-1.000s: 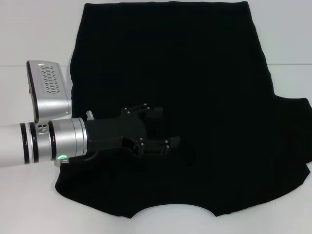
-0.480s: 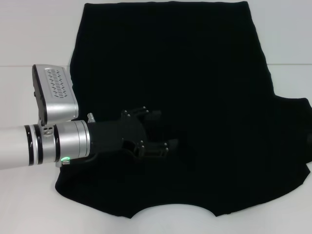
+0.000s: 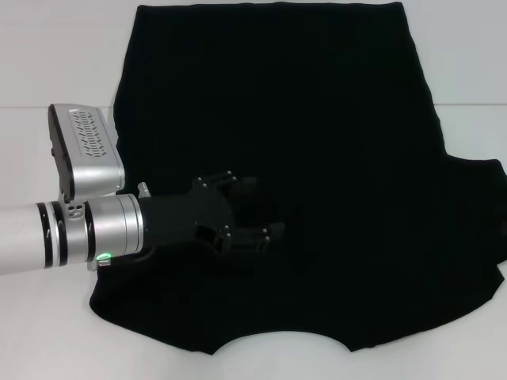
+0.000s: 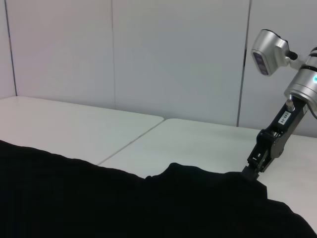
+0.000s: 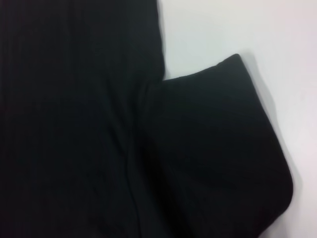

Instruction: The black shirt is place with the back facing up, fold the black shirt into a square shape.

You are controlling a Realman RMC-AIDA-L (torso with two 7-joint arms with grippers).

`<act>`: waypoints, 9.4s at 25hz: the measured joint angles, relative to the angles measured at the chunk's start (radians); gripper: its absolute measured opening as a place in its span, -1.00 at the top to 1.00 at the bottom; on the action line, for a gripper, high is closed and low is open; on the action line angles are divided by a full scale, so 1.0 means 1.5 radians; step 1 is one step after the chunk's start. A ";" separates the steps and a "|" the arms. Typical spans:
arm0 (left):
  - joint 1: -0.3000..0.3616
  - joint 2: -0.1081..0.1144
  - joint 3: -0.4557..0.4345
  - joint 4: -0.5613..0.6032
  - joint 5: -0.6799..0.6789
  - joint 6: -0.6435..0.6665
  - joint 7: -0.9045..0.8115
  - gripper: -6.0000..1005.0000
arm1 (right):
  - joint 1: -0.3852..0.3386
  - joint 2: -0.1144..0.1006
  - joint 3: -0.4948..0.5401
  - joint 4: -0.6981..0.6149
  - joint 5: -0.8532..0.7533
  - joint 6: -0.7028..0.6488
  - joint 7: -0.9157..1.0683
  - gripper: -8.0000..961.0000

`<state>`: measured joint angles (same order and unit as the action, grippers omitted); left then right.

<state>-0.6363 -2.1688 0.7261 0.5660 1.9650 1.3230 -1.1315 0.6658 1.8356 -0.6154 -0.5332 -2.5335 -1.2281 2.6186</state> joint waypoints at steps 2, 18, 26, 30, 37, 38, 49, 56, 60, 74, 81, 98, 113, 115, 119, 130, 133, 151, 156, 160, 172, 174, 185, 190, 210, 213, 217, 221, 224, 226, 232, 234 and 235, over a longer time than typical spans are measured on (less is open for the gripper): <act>0.000 0.000 -0.001 0.000 0.000 0.000 0.000 -0.75 | 0.002 0.001 -0.008 -0.002 -0.001 0.003 -0.001 0.13; 0.001 0.000 -0.002 0.000 -0.002 0.001 -0.012 -0.73 | -0.021 0.025 -0.002 -0.063 0.005 0.044 -0.048 0.95; 0.004 -0.001 -0.002 0.000 -0.005 0.003 -0.029 -0.72 | -0.030 0.021 0.007 -0.087 0.006 0.041 -0.105 0.94; 0.004 -0.001 -0.002 0.000 -0.005 0.006 -0.041 -0.71 | -0.032 0.020 0.015 -0.097 0.003 0.043 -0.131 0.94; 0.003 -0.001 -0.002 -0.005 -0.005 0.008 -0.058 -0.70 | -0.042 0.018 0.015 -0.131 0.002 0.031 -0.143 0.94; 0.002 -0.001 -0.002 -0.007 -0.005 0.008 -0.060 -0.70 | -0.043 0.018 0.015 -0.134 0.002 0.026 -0.143 0.94; -0.001 -0.001 -0.002 -0.010 -0.006 0.007 -0.063 -0.69 | -0.005 0.043 0.010 -0.164 0.006 -0.025 -0.144 0.94; 0.002 0.000 -0.004 -0.006 -0.006 0.009 -0.072 -0.68 | 0.072 0.064 -0.019 -0.155 0.004 -0.022 -0.142 0.94; 0.006 0.002 -0.014 -0.004 -0.006 0.019 -0.080 -0.68 | 0.119 0.079 -0.052 -0.138 0.003 -0.005 -0.139 0.94; 0.013 0.003 -0.042 0.005 -0.006 0.019 -0.080 -0.66 | 0.142 0.108 -0.138 -0.183 0.007 -0.031 -0.101 0.65; 0.032 0.004 -0.082 0.046 -0.003 0.044 -0.134 -0.65 | 0.077 0.090 -0.068 -0.196 0.087 -0.050 -0.130 -0.01; 0.108 0.027 -0.244 0.252 0.218 0.227 -0.455 -0.63 | -0.015 0.086 -0.045 -0.121 0.321 -0.091 -0.336 -0.91; 0.134 0.020 -0.260 0.280 0.343 0.188 -0.473 -0.61 | 0.005 0.084 -0.041 -0.118 0.325 -0.074 -0.332 -0.91; 0.133 0.020 -0.251 0.278 0.348 0.174 -0.472 -0.61 | 0.007 0.084 -0.041 -0.118 0.325 -0.074 -0.332 -0.91; 0.132 0.017 -0.231 0.276 0.349 0.155 -0.467 -0.60 | 0.008 0.084 -0.039 -0.118 0.326 -0.075 -0.331 -0.91; 0.129 0.010 -0.178 0.276 0.357 0.141 -0.467 -0.59 | 0.010 0.084 -0.035 -0.118 0.328 -0.075 -0.330 -0.91; 0.128 0.010 -0.176 0.278 0.361 0.139 -0.467 -0.59 | 0.010 0.084 -0.031 -0.118 0.328 -0.075 -0.329 -0.91; 0.117 0.005 -0.127 0.285 0.384 0.105 -0.472 -0.43 | 0.010 0.085 -0.015 -0.118 0.329 -0.080 -0.330 -0.91; 0.116 0.005 -0.125 0.285 0.385 0.099 -0.472 -0.19 | 0.010 0.085 -0.013 -0.118 0.329 -0.080 -0.331 -0.91; 0.115 0.005 -0.125 0.285 0.385 0.099 -0.472 0.04 | 0.008 0.085 -0.013 -0.118 0.329 -0.081 -0.330 -0.91; 0.110 0.007 -0.125 0.286 0.383 0.109 -0.474 0.87 | -0.012 0.065 -0.020 -0.118 0.263 -0.100 -0.284 -0.87; 0.110 0.007 -0.127 0.288 0.381 0.113 -0.474 0.91 | -0.016 0.054 -0.018 -0.119 0.233 -0.121 -0.257 -0.86; 0.114 0.005 -0.130 0.295 0.378 0.110 -0.474 0.92 | -0.057 0.011 -0.015 -0.109 0.132 -0.204 -0.183 -0.80; 0.111 0.005 -0.129 0.293 0.378 0.108 -0.474 0.91 | -0.053 0.011 -0.018 -0.075 0.098 -0.215 -0.181 -0.77; 0.107 0.006 -0.127 0.293 0.378 0.100 -0.472 0.88 | -0.017 0.028 -0.027 -0.014 0.056 -0.167 -0.164 -0.32; 0.105 0.006 -0.127 0.292 0.377 0.099 -0.472 0.88 | -0.016 0.031 -0.027 -0.014 0.052 -0.162 -0.163 -0.20; 0.101 0.008 -0.128 0.290 0.377 0.099 -0.472 0.87 | -0.019 0.034 -0.024 -0.017 0.051 -0.159 -0.163 0.07; 0.100 0.009 -0.128 0.288 0.377 0.098 -0.472 0.87 | -0.027 0.035 -0.021 -0.020 0.053 -0.157 -0.168 0.44; 0.100 0.009 -0.130 0.287 0.377 0.102 -0.484 0.86 | -0.038 0.037 -0.018 -0.023 0.057 -0.157 -0.180 0.69; 0.100 0.009 -0.130 0.288 0.377 0.110 -0.498 0.86 | -0.045 0.039 -0.010 -0.023 0.057 -0.157 -0.193 0.86; 0.116 0.008 -0.150 0.292 0.377 0.153 -0.527 0.85 | -0.080 0.048 0.034 -0.023 0.058 -0.181 -0.257 0.91; 0.119 0.007 -0.181 0.292 0.377 0.182 -0.525 0.85 | -0.090 0.051 0.052 -0.024 0.059 -0.195 -0.282 0.91; 0.120 0.007 -0.199 0.292 0.377 0.197 -0.523 0.85 | -0.097 0.051 0.064 -0.025 0.059 -0.204 -0.297 0.91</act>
<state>-0.4561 -2.1580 0.4274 1.0044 2.5301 1.6185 -1.9160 0.5203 1.9126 -0.5194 -0.5699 -2.4455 -1.5342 2.1729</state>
